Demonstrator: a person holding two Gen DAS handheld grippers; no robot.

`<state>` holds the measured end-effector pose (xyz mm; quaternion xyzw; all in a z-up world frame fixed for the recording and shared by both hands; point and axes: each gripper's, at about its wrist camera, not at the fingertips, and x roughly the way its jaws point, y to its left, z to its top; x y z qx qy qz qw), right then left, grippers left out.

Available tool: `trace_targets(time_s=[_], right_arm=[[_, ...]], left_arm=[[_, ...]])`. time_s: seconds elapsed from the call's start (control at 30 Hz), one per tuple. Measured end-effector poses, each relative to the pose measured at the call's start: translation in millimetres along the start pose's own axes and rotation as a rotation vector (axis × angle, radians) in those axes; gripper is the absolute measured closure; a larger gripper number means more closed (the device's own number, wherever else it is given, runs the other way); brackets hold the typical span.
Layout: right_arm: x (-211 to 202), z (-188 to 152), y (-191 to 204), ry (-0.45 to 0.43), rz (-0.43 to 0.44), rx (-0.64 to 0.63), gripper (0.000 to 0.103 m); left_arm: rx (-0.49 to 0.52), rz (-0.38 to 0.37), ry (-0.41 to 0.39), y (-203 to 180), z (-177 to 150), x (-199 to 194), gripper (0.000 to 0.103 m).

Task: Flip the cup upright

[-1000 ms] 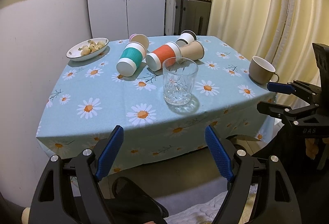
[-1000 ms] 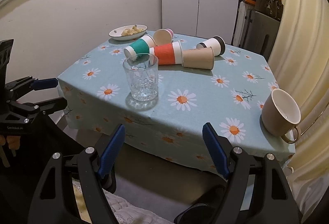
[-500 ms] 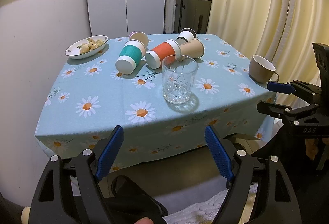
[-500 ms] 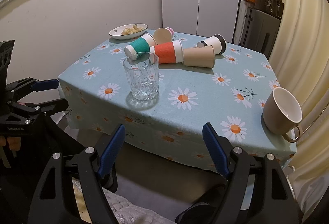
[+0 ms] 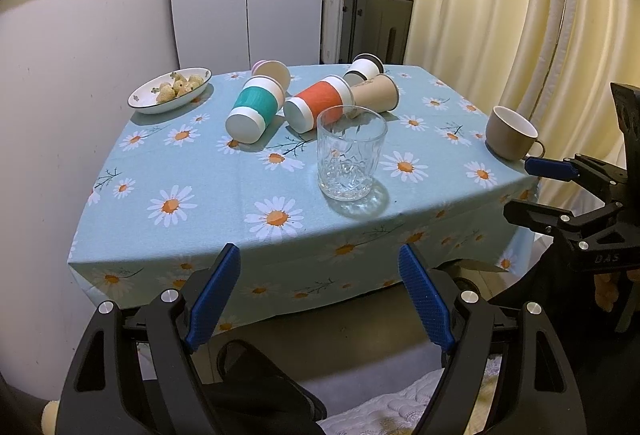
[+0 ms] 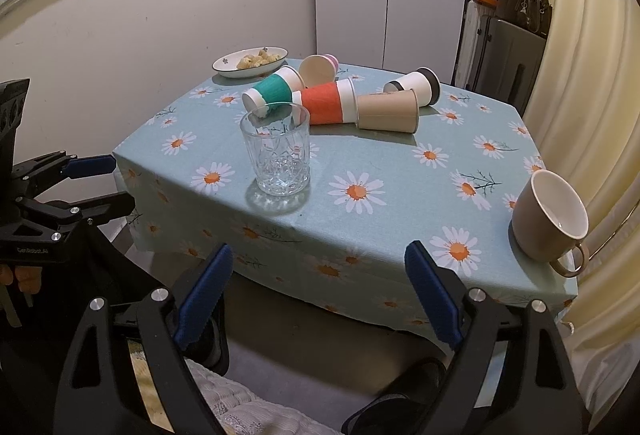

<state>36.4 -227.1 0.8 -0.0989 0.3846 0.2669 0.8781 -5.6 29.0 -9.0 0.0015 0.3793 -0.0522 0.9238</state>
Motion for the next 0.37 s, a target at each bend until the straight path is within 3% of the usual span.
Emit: trace_targets(time_s=[0.37], right_arm=[[2.0, -0.4, 2.9, 0.008, 0.001, -0.004, 0.016]], left_arm=[[-0.016, -0.014, 0.002, 4.6, 1.5, 0.0, 0.024]])
